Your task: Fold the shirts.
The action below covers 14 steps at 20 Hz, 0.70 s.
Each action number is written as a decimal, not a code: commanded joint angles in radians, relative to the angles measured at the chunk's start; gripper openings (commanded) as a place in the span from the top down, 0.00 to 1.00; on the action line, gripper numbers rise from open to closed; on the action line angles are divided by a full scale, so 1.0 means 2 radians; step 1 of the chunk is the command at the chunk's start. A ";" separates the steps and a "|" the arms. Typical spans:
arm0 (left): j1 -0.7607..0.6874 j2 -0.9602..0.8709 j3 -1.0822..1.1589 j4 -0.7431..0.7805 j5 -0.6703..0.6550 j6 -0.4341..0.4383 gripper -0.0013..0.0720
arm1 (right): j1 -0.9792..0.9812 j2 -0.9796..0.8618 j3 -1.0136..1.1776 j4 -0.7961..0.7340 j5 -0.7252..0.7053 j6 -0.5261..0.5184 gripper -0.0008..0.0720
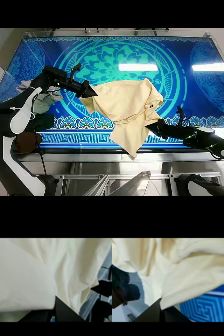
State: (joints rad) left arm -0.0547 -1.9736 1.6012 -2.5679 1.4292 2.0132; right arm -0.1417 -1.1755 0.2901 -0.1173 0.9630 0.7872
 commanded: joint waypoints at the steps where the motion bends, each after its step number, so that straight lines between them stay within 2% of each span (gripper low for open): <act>1: 0.018 0.016 0.032 -0.025 0.138 -0.012 0.96 | -0.036 0.070 0.017 0.040 0.088 -0.030 0.96; 2: 0.023 0.037 0.032 -0.041 0.159 -0.003 0.95 | -0.056 0.107 0.032 0.041 0.123 -0.034 0.96; 4: 0.033 0.102 0.032 -0.091 0.201 0.053 0.95 | -0.102 0.200 0.081 0.058 0.205 -0.042 0.96; 5: 0.041 0.147 0.031 -0.118 0.205 0.068 0.95 | -0.126 0.256 0.114 0.072 0.227 -0.041 0.96; 8: 0.069 0.289 0.031 -0.149 0.205 0.083 0.95 | -0.196 0.407 0.224 0.075 0.192 -0.004 0.96; 10: 0.101 0.383 0.032 -0.149 0.202 0.083 0.95 | -0.244 0.464 0.295 0.046 0.150 0.019 0.96; 12: 0.146 0.450 0.032 -0.142 0.184 0.086 0.95 | -0.285 0.474 0.354 -0.003 0.132 0.029 0.96; 14: 0.193 0.483 0.030 -0.121 0.167 0.097 0.95 | -0.314 0.449 0.369 -0.002 0.120 0.027 0.96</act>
State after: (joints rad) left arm 0.2203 -1.1553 1.6638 -2.8380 1.8050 2.1765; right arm -0.6720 -0.3004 0.9241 -0.0704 1.2606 0.8165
